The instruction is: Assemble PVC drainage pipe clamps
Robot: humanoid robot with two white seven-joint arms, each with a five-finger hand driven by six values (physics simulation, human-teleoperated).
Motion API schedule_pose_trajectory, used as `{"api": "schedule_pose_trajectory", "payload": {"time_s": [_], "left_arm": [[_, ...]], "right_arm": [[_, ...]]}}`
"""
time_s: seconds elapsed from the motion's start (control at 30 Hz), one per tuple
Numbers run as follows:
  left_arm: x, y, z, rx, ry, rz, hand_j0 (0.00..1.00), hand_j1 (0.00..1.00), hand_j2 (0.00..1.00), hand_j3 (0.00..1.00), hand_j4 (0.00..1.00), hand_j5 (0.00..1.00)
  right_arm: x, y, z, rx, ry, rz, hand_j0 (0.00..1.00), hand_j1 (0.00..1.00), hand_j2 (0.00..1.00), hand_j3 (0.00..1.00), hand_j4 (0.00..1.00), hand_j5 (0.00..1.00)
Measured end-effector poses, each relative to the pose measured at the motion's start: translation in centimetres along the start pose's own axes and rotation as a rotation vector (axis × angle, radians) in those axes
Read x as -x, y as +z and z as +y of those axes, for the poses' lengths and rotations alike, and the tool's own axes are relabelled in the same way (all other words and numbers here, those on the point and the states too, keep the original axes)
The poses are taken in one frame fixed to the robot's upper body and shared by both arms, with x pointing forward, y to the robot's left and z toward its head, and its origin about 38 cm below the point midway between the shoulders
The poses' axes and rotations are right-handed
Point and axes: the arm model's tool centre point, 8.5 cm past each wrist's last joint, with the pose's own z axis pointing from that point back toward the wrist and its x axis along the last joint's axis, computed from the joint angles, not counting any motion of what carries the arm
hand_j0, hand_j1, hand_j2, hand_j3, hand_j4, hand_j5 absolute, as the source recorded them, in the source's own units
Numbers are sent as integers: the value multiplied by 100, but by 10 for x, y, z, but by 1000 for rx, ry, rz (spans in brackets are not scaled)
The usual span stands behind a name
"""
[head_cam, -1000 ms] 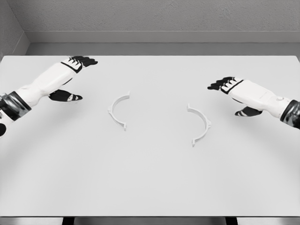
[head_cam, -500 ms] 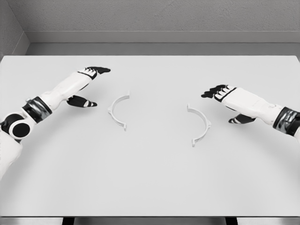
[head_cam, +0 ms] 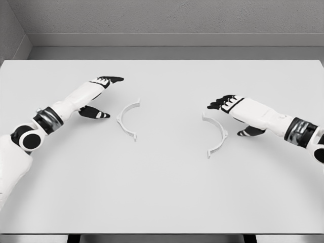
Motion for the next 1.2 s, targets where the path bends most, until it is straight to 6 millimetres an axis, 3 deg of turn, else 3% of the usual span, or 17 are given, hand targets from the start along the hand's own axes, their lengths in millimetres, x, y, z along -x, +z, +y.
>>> {"api": "schedule_pose_trajectory", "payload": {"time_s": [0.23, 0.37, 1.2], "left_arm": [[-3, -3, -3, -1, 8, -7, 100, 100, 100, 100, 100, 100], [-5, -6, -5, -3, 14, -14, 100, 100, 100, 100, 100, 100], [-25, -22, -16, -1, 26, -64, 100, 100, 100, 100, 100, 100]], "right_arm": [[-2, -14, -6, 0, 1, -17, 100, 100, 100, 100, 100, 100], [-3, -19, 2, -17, -18, -23, 100, 100, 100, 100, 100, 100], [-11, -31, 9, -32, -25, -47, 100, 100, 100, 100, 100, 100]]}}
